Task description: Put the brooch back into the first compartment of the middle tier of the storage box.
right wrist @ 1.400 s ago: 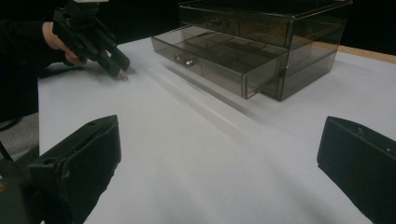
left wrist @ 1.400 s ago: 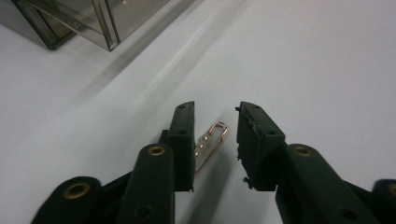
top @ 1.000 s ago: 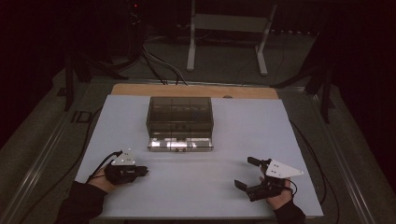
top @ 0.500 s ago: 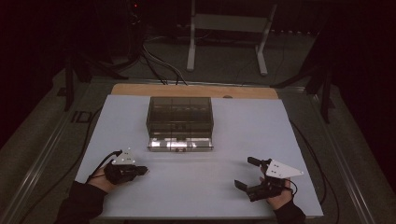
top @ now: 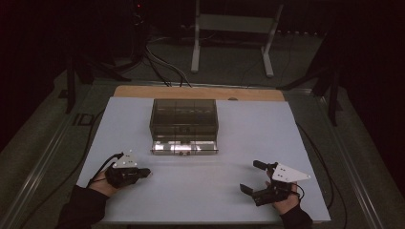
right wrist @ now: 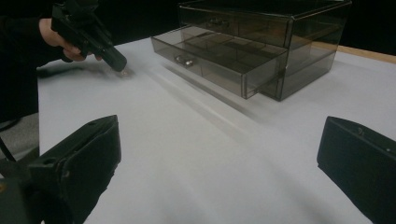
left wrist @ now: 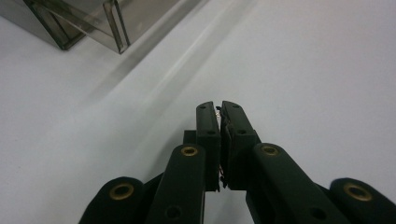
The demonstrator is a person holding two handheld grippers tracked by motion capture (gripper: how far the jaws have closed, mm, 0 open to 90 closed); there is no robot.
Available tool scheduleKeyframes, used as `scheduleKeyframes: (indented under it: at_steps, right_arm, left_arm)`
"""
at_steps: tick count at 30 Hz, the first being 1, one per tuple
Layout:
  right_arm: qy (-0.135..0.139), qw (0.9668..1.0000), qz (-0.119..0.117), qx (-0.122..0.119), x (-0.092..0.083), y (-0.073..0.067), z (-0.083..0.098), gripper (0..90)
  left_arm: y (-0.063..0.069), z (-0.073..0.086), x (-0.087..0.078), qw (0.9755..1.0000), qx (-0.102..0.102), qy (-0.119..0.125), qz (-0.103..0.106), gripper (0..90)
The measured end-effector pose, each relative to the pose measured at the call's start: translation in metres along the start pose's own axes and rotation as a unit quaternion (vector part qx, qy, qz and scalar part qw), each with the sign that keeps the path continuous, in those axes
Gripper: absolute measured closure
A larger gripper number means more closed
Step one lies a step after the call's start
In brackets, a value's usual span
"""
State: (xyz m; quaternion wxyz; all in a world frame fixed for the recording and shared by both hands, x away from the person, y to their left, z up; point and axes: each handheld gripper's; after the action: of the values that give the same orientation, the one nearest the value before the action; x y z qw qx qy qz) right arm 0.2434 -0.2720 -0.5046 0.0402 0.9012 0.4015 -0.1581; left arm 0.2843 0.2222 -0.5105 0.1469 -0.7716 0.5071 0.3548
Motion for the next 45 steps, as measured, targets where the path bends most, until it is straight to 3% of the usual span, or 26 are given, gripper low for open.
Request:
scheduleKeyframes:
  at_steps: [17, 45]
  right_arm:
    - [0.001, 1.0000, 0.001, 0.000, 0.000, 0.000, 0.000, 0.0]
    - [0.000, 1.0000, 0.002, 0.001, 0.001, 0.000, 0.000, 0.0]
  left_arm:
    - [0.003, -0.007, -0.005, 0.9998, 0.000, 0.016, 0.011, 88.1]
    - [0.002, -0.024, -0.017, 0.9994, -0.003, 0.033, 0.011, 88.1]
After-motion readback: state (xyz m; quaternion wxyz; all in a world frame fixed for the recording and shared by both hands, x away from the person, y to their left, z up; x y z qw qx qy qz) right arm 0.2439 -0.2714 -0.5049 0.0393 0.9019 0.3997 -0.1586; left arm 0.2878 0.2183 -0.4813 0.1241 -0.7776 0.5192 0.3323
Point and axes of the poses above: each handheld gripper's, and its own axes: x roughly forward along the jaws, z roughly out of its underside, y roughly to its right, and after that the axes turned 8 degrees about z, right-handed
